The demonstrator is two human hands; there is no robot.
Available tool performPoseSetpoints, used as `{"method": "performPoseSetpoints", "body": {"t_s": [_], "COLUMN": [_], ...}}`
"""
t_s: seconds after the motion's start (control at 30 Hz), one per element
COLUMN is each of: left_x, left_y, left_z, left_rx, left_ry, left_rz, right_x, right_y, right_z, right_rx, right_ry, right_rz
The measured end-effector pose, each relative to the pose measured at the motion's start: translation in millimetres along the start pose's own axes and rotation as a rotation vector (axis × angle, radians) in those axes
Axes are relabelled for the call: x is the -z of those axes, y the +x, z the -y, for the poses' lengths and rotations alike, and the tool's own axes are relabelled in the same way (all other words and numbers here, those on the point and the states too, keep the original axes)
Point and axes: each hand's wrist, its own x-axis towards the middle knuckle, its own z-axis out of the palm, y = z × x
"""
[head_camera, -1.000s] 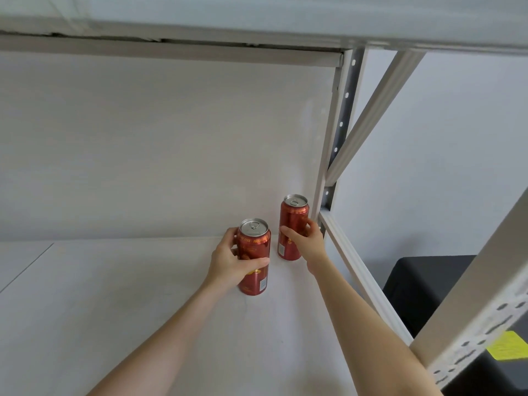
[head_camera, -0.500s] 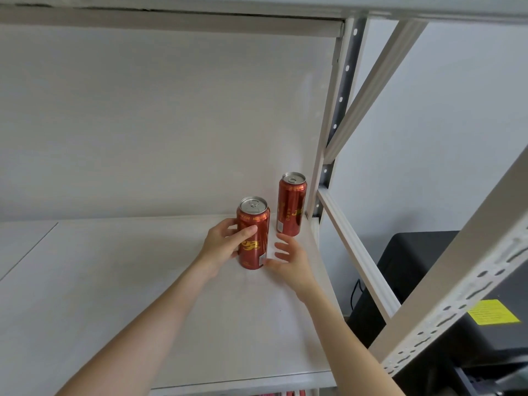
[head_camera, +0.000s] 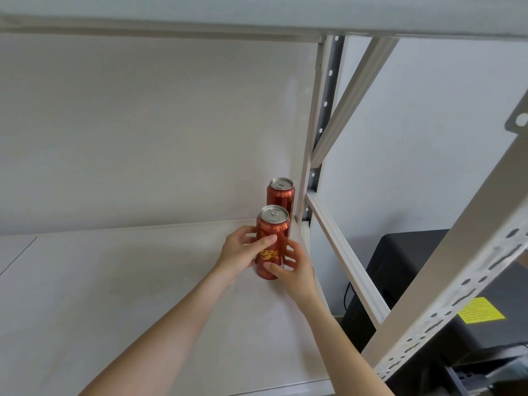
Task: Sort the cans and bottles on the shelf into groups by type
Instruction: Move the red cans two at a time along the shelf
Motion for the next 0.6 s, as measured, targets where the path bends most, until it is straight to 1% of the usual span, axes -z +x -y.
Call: {"method": "performPoseSetpoints", "body": {"t_s": [0.27, 0.6], "left_x": [-24.5, -28.7], "left_y": [9.9, 27.5], "left_z": [-2.5, -11.2], "left_rx": [0.025, 0.057], "left_ry": [-0.012, -0.012], "left_rz": [0.025, 0.052], "right_x": [17.3, 20.0], "right_y": [7.0, 25.6], "right_z": [-5.9, -5.3], "right_rx": [-0.025, -0.021], "right_ry": [0.05, 0.084], "right_rz": [-0.092, -0.096]}}
